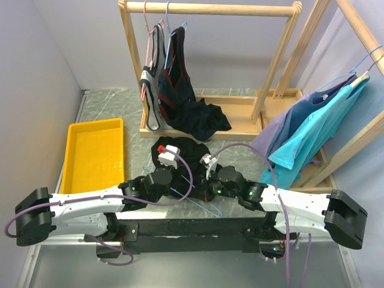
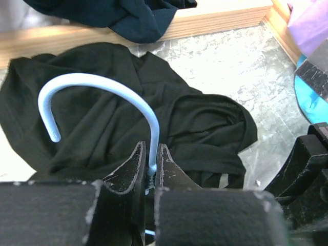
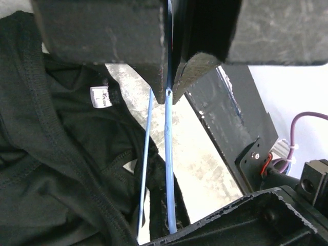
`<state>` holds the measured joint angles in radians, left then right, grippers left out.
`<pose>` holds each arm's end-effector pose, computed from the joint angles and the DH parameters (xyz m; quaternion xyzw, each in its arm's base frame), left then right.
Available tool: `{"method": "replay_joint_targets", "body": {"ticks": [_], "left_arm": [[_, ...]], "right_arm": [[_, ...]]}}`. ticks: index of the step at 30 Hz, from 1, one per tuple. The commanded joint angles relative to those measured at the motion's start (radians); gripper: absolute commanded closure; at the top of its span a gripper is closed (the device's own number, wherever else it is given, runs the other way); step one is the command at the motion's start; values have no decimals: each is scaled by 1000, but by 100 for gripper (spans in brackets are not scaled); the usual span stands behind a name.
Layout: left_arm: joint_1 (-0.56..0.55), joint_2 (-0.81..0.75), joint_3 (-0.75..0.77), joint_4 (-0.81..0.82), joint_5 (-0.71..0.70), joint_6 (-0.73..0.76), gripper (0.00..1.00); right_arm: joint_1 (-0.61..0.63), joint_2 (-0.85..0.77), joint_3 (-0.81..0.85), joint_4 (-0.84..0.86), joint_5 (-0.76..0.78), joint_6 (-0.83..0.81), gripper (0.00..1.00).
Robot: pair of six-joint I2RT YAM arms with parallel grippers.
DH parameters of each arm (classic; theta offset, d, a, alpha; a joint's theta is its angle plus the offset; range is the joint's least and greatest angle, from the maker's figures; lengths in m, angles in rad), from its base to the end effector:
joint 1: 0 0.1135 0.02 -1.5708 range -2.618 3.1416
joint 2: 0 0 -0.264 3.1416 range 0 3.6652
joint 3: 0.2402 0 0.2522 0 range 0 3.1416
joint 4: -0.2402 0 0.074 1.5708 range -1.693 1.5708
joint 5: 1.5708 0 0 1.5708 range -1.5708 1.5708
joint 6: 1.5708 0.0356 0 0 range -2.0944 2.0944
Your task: Place the tank top on the hanger
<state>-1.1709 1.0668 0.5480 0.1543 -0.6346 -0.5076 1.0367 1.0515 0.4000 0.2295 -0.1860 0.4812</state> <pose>0.1093 -0.2045 0.2387 0.0874 0.7974 -0.2294 0.5512 0.1061 0.1923 0.1972 -0.2777 0.7900 0.4288 0.3389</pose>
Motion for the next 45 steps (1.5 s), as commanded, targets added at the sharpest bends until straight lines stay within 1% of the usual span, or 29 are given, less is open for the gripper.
{"method": "replay_joint_targets", "body": {"ticks": [1,2,3,4,5,6,7,9,14,16,17,18,23,25,26,27,30,31,36,39,43,45], "left_arm": [[-1,-27,-5,86,-22,9,99],[-1,-31,-8,91,-31,17,99],[-3,-31,-13,88,-34,17,99],[-1,-34,-16,87,-37,18,99],[-1,-36,-20,87,-43,23,99],[-1,-39,-22,82,-48,21,99],[-1,-44,-23,80,-50,21,99],[-3,-48,-31,74,-60,18,99],[-1,-71,-62,80,-66,9,99],[-1,-77,-69,79,-68,1,99],[-1,-76,-74,80,-69,0,99],[-1,-77,-76,80,-70,-5,99],[-3,-94,-97,91,-73,-8,99],[-3,-105,-100,88,-74,-9,99],[-1,-108,-103,88,-73,-9,99],[-1,-113,-103,84,-73,-9,99],[-1,-114,-103,87,-68,-6,99],[-1,-116,-103,87,-66,-3,99],[-1,-111,-97,85,-71,-3,99],[-1,-120,-99,82,-77,-2,99],[-1,-123,-97,80,-79,-2,99],[-3,-122,-99,82,-82,-2,99]], "right_arm": [[11,15,59,-21,49,-3,100],[13,15,69,-45,66,-1,96],[13,16,74,-56,74,5,90],[14,7,76,-64,83,8,77],[13,2,80,-84,106,13,72],[13,-7,82,-94,118,22,61],[13,-28,83,-108,138,30,58],[13,-56,89,-157,184,51,52],[14,-191,88,-280,336,112,48],[13,-252,80,-303,399,138,46],[13,-271,82,-347,423,154,44],[14,-286,80,-358,439,171,40],[14,-308,83,-472,562,258,40],[13,-314,71,-473,572,287,41],[13,-308,72,-490,589,295,45],[13,-295,77,-495,588,303,52],[13,-196,112,-515,574,306,53],[16,-139,126,-512,566,307,52],[14,-6,129,-455,565,313,54],[16,44,134,-447,579,321,54],[16,68,129,-437,586,323,54],[14,77,128,-430,579,320,56]]}}
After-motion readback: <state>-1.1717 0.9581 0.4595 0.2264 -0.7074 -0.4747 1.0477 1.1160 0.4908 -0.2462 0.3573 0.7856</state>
